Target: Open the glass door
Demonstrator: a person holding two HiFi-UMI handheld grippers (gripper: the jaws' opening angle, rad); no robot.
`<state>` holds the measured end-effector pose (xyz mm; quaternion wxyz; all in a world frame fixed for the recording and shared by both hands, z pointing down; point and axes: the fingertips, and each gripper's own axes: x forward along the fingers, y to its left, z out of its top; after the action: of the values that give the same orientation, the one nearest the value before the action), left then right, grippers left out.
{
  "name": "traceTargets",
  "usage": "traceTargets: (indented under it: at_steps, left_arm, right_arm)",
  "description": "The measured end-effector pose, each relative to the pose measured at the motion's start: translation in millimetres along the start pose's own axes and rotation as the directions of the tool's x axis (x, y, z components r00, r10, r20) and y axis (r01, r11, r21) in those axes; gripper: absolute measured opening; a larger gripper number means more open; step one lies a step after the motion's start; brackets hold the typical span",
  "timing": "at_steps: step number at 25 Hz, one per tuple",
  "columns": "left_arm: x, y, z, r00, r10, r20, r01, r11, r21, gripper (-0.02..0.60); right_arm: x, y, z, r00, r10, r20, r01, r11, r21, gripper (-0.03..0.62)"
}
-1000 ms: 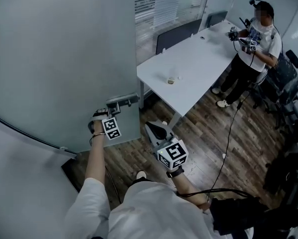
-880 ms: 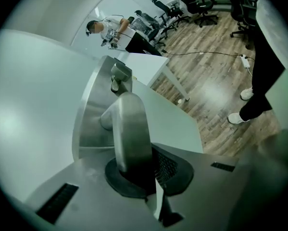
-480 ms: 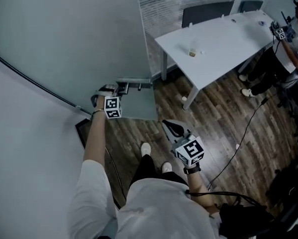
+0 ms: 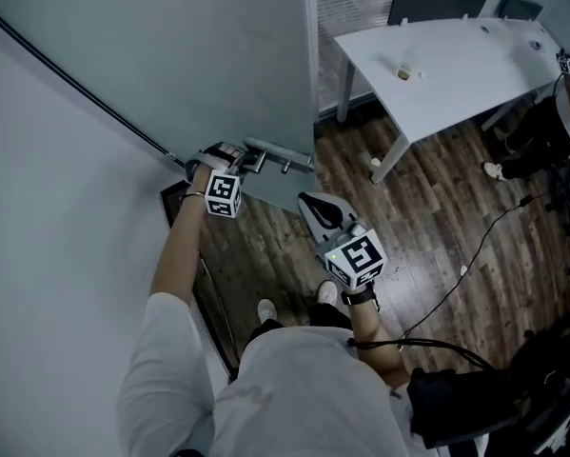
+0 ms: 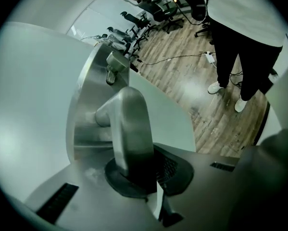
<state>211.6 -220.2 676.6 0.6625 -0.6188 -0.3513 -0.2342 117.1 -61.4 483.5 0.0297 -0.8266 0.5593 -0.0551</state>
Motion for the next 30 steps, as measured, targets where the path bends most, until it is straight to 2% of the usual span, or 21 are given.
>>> traceTargets:
  at_steps: [4, 9, 16, 18, 21, 23, 26, 28, 30]
  left_arm:
    - [-23, -36, 4, 0.999, 0.013, 0.04, -0.014, 0.999, 0.037, 0.0]
    - [-52, -59, -1, 0.998, 0.009, 0.064, -0.015, 0.995, 0.095, 0.0]
    - [-76, -89, -8, 0.988, -0.125, 0.096, 0.109, 0.982, 0.155, 0.023]
    - [-93, -108, -11, 0.986, -0.14, 0.092, 0.122, 0.975, 0.184, 0.09]
    - [-118, -143, -14, 0.989, -0.126, 0.082, 0.107, 0.972, 0.211, 0.246]
    - [-133, -155, -13, 0.991, -0.104, 0.085, 0.089, 0.982, 0.17, 0.252]
    - [-162, -151, -18, 0.992, -0.029, 0.125, 0.027, 1.0, 0.016, 0.252]
    - [-184, -147, -25, 0.99, 0.042, 0.137, -0.03, 0.996, -0.087, 0.252]
    - [-203, -151, -29, 0.986, 0.107, 0.127, -0.085, 0.982, -0.168, 0.252]
  right_arm:
    - [9, 42, 1, 0.999, -0.031, 0.016, 0.031, 0.999, -0.016, -0.005]
    - [20, 106, 2, 1.0, -0.019, 0.005, 0.02, 0.999, -0.038, -0.005]
    - [27, 152, 12, 0.999, -0.048, -0.004, 0.047, 0.997, -0.065, -0.005]
    - [23, 169, 15, 0.999, -0.047, 0.001, 0.047, 0.996, -0.08, -0.005]
    - [18, 201, 10, 0.999, -0.033, 0.011, 0.034, 0.993, -0.109, -0.005]
    - [17, 217, 10, 1.0, -0.013, 0.014, 0.015, 0.992, -0.123, -0.005]
    - [21, 235, 17, 0.999, 0.027, 0.031, -0.022, 0.99, -0.141, -0.005]
    - [23, 246, 14, 0.998, 0.055, 0.02, -0.052, 0.988, -0.146, -0.005]
    - [21, 257, 11, 0.995, 0.102, 0.011, -0.1, 0.985, -0.142, -0.005]
